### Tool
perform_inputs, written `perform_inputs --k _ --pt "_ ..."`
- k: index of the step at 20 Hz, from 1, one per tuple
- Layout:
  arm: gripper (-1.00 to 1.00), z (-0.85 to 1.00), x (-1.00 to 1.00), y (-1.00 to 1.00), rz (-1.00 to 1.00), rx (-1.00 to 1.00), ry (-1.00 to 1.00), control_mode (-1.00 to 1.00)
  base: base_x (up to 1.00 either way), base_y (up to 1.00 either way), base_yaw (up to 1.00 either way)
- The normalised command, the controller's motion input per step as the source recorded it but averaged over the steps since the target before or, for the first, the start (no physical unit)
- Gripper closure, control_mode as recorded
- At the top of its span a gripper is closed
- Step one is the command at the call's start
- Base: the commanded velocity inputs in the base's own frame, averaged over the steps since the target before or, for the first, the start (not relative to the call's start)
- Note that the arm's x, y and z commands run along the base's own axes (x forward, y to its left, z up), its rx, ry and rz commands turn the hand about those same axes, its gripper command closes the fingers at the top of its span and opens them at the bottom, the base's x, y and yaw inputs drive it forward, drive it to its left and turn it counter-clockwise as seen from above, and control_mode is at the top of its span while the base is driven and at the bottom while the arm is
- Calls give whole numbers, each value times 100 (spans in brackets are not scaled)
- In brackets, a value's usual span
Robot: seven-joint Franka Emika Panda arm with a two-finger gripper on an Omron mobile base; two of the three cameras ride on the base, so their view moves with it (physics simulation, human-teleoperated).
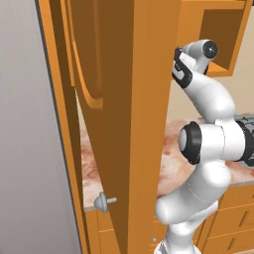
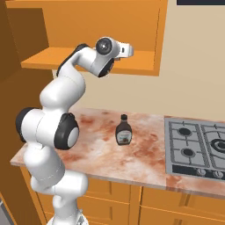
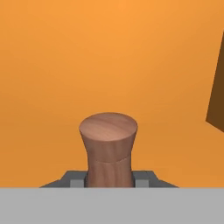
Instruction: There are various items on the counter. Only move the condiments/shakers into the cabinet.
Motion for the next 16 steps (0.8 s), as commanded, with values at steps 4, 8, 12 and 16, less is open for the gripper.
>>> perform_inputs --k 4,8,12,16 --pt "-100 0 0 0 0 0 0 -100 0 0 0" --pt "-100 0 0 0 0 0 0 -100 0 0 0" --pt "-100 0 -14 0 0 0 -4 -100 0 0 0" --pt "-100 0 -66 0 0 0 -23 -100 0 0 0"
